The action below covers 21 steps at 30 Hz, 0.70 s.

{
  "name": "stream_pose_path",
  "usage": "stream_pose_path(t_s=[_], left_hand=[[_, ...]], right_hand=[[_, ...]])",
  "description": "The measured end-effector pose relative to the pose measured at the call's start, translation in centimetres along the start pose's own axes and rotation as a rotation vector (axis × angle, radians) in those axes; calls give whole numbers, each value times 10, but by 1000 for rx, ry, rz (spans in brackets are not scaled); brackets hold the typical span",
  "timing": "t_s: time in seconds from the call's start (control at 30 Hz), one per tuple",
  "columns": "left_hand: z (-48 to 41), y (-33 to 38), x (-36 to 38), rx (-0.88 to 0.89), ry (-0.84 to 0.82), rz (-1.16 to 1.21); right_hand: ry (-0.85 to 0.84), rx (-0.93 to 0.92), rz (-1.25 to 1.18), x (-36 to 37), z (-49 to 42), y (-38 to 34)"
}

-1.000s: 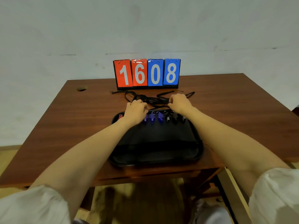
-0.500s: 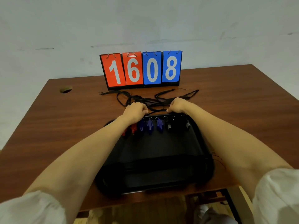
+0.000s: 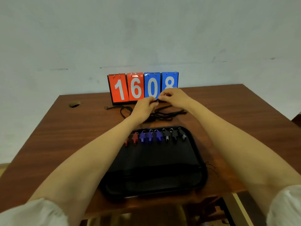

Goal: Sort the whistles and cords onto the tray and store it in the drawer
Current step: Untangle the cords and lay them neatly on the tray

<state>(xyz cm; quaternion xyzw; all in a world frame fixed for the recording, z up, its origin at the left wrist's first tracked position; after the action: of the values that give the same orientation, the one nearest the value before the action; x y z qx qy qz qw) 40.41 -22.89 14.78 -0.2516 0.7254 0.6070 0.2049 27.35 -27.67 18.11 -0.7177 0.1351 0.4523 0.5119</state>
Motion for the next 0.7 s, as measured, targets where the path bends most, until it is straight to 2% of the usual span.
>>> stream_pose_path(t_s=[0.1,0.3,0.5,0.7], left_hand=[[8,11,-26,-13,49,-101],[26,31,-84,-50,198,-164],[40,57,-128,-33,300,-195],[54,81,-153,30,332,-239]], right_hand=[[144,-15,-21,-32,12,-20],[466,25,-290,-102,40,-38],[646,27,-488,-149,72,-50],[703,27,-425,-165,90,-55]])
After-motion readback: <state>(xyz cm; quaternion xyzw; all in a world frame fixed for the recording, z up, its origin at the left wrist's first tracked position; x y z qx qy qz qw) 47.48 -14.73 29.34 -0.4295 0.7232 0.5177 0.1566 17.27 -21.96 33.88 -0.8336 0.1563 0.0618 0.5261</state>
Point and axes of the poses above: each hand's wrist, its own z-axis away from the middle knuckle, its own x-axis out of the palm, y = z × x, the point moved 4 cm from there along -z, towards the middle knuckle, and after that the axes turned 4 degrees about z, right-handed, at the moved point
